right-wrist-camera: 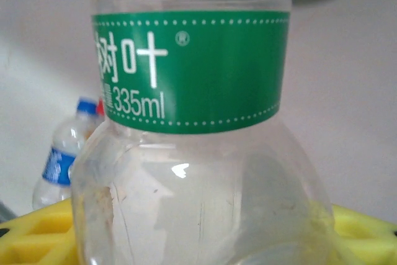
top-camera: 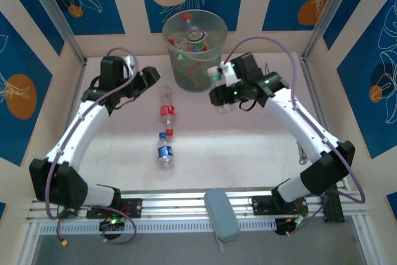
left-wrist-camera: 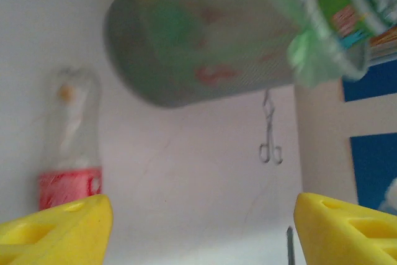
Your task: Put the plastic bottles in the bin
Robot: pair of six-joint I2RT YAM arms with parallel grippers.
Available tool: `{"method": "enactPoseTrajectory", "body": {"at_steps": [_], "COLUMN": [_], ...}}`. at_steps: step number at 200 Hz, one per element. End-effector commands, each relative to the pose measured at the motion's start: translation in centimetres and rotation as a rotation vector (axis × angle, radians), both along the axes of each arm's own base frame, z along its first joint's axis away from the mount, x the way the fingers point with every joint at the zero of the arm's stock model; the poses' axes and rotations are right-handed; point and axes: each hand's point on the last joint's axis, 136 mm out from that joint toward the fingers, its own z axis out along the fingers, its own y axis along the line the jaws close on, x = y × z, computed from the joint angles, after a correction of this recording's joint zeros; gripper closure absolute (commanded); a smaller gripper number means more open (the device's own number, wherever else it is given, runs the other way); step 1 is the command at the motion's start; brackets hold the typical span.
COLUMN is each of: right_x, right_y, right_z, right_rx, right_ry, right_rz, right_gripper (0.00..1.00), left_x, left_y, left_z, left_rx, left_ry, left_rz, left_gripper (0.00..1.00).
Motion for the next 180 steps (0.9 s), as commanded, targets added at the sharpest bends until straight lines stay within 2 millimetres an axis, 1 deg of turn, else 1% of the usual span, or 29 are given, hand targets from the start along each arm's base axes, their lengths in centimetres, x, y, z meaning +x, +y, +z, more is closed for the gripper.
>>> {"method": "enactPoseTrajectory", "body": {"at_steps": [1,10,24,40,56,71,87,88,100,112,133,142,158,180], "right_x": [3.2,4.8,7.5,10.6,13.8,16.7,19.5,19.6,21.4,23.0,25.4,26.4,27.5,28.0], "right_y": [0.0,-0.1,-0.4,-0.7,-0.8,-0.7,-0.1,-0.1,0.5,1.0,1.5,1.6,1.6,1.9], "right_z": [5.7,7.7,10.6,13.6,15.4,15.9,15.4,15.7,15.1,14.5,13.1,12.1,10.6,8.5], "right_rx": [0.086,0.115,0.158,0.214,0.267,0.280,0.274,0.276,0.272,0.267,0.240,0.220,0.202,0.167], "right_ry": [-0.182,-0.242,-0.338,-0.454,-0.530,-0.566,-0.559,-0.562,-0.557,-0.561,-0.568,-0.566,-0.553,-0.519], "right_rz": [-0.004,-0.022,-0.064,-0.113,-0.159,-0.186,-0.188,-0.189,-0.186,-0.181,-0.180,-0.186,-0.190,-0.181], "right_gripper": [0.49,0.49,0.50,0.51,0.53,0.54,0.54,0.54,0.54,0.55,0.54,0.55,0.55,0.52], "left_x": [3.5,4.6,5.8,6.7,7.4,8.2,9.3,9.3,9.9,10.4,11.1,11.3,11.5,11.6], "left_y": [-1.2,-1.7,-2.9,-3.7,-4.5,-5.2,-5.8,-5.8,-6.2,-6.4,-6.7,-6.9,-7.1,-7.5], "left_z": [3.4,4.3,5.5,5.5,5.1,4.8,4.3,4.2,4.0,3.2,1.9,1.4,0.7,0.4], "left_rx": [-0.105,-0.169,-0.271,-0.269,-0.268,-0.279,-0.283,-0.284,-0.268,-0.240,-0.228,-0.221,-0.216,-0.219], "left_ry": [-0.089,-0.108,-0.140,-0.143,-0.142,-0.137,-0.126,-0.124,-0.117,-0.098,-0.070,-0.059,-0.047,-0.039], "left_rz": [0.007,0.020,0.025,0.044,0.053,0.058,0.057,0.055,0.049,0.051,0.055,0.055,0.052,0.045], "left_gripper": [0.26,0.29,0.32,0.35,0.36,0.38,0.42,0.42,0.43,0.44,0.45,0.45,0.45,0.46]}}
